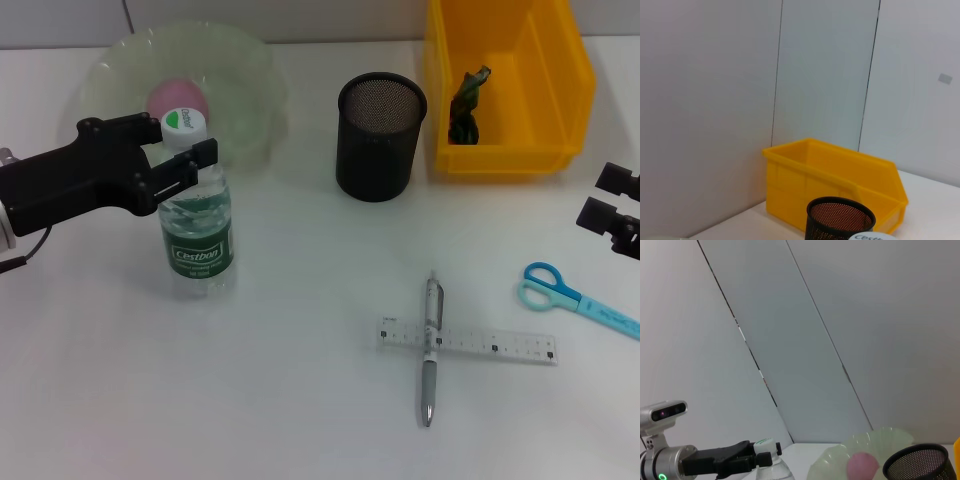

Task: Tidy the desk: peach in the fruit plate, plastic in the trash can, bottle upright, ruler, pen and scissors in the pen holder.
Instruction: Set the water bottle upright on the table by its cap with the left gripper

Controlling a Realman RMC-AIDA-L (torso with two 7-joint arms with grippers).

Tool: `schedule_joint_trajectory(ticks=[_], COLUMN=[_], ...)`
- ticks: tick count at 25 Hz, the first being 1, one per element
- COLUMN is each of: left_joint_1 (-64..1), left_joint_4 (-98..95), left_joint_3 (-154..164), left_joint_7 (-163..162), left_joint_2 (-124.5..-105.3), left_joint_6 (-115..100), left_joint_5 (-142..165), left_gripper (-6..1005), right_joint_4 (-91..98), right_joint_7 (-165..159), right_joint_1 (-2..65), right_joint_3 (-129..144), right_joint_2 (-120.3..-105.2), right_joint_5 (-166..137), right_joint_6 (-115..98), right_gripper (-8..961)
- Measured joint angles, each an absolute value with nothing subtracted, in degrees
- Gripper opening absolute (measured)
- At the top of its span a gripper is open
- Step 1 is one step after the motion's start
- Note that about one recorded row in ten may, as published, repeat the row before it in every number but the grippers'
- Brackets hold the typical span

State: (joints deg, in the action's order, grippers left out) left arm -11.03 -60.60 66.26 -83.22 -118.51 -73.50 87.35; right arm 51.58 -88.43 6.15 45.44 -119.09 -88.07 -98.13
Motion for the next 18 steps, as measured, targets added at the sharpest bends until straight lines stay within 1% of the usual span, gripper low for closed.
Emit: schedule_joint_trajectory(ticks=[10, 12, 18], left_joint_1=[-12.37, -13.92, -15.59], left_joint_4=[-59.43, -56.19, -50.89], left_joint_3=[66.26, 65.99, 65.43], left_joint_7=[-79.82, -78.8, -72.97], left_joint_2=[-118.64, -118.56, -118.56], left_joint_6=[-73.09, -71.83, -71.92], left_joint_5=[87.09, 86.47, 82.83], left_gripper=[496, 499, 506], right_joint_4=[51.45, 51.39, 51.28], right_joint_7=[-88.43, -88.43, -88.43], right_joint_1=[6.15, 6.12, 5.95], right_joint_3=[45.5, 45.51, 45.53], right_joint_2=[-119.09, -119.09, -119.09], right_joint_5=[-88.07, -88.07, -88.07], right_joint_6=[-98.18, -98.18, -98.18], right_gripper=[827, 827, 827])
